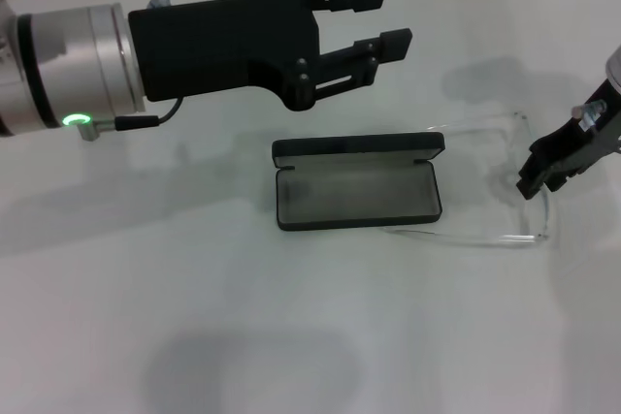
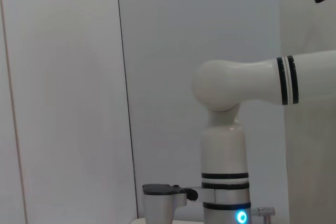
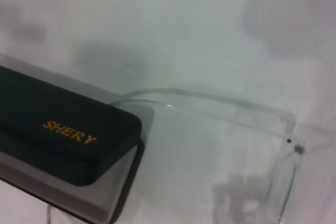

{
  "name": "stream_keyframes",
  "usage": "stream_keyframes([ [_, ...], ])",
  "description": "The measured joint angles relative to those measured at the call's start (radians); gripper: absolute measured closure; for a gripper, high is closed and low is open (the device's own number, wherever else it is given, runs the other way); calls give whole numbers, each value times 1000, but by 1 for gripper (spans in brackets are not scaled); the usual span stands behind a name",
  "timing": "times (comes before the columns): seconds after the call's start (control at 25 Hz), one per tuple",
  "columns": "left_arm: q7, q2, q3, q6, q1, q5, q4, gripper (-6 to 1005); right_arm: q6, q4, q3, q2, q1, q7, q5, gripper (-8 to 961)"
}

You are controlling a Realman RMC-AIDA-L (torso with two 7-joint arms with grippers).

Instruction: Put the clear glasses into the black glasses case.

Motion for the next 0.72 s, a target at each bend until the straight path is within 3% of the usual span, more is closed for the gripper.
stream_keyframes([
  [0.24,0,0,-7,0,-5,0,0,528,-3,-38,3,-3,-25,-3,7,633],
  [0.72,-3,0,-9,0,0,0,-1,528,-20,-106,-3,-3,-69,-25,7,812],
])
